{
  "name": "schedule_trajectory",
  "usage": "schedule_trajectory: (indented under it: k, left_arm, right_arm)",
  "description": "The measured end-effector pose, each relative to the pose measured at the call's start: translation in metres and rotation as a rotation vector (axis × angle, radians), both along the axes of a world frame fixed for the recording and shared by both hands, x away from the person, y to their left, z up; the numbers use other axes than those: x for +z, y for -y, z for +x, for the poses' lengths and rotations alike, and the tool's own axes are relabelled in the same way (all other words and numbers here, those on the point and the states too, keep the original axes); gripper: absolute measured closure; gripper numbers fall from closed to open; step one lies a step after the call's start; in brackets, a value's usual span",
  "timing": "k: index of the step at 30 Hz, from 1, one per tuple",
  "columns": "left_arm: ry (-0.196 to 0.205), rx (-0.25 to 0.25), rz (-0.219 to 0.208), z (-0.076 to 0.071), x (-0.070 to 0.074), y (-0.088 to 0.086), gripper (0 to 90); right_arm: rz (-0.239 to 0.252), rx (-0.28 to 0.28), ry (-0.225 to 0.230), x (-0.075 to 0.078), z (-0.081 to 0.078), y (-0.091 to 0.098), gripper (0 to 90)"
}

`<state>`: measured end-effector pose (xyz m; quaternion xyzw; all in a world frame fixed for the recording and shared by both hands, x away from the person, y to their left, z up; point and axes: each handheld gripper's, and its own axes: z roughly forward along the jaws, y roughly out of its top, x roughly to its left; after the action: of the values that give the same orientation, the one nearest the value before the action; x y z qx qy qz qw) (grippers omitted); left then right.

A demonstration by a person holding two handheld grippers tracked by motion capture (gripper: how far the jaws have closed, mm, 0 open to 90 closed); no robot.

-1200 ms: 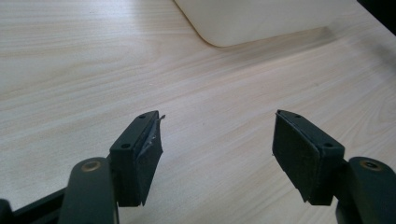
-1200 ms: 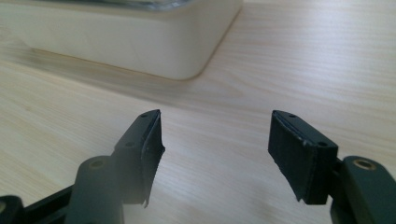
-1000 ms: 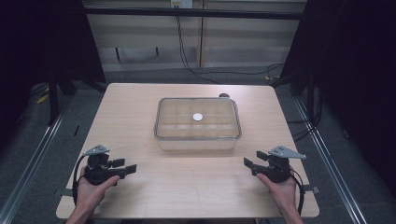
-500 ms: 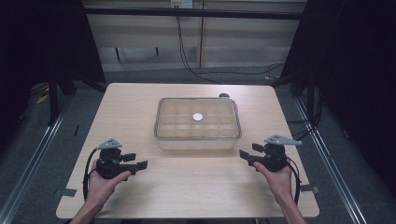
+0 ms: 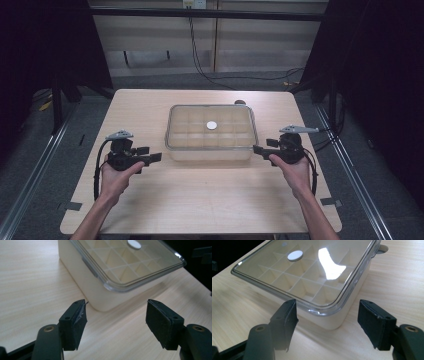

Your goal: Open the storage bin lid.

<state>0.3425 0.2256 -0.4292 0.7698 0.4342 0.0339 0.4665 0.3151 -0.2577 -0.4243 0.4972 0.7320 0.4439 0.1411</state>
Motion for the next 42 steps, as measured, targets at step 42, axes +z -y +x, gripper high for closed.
schedule_trajectory:
  k: [42]
  left_arm:
    - [-0.055, 0.034, 0.015, 0.077, -0.006, 0.029, 36.0]
  right_arm:
    - [0.005, 0.027, -0.132, -0.006, 0.123, 0.005, 42.4]
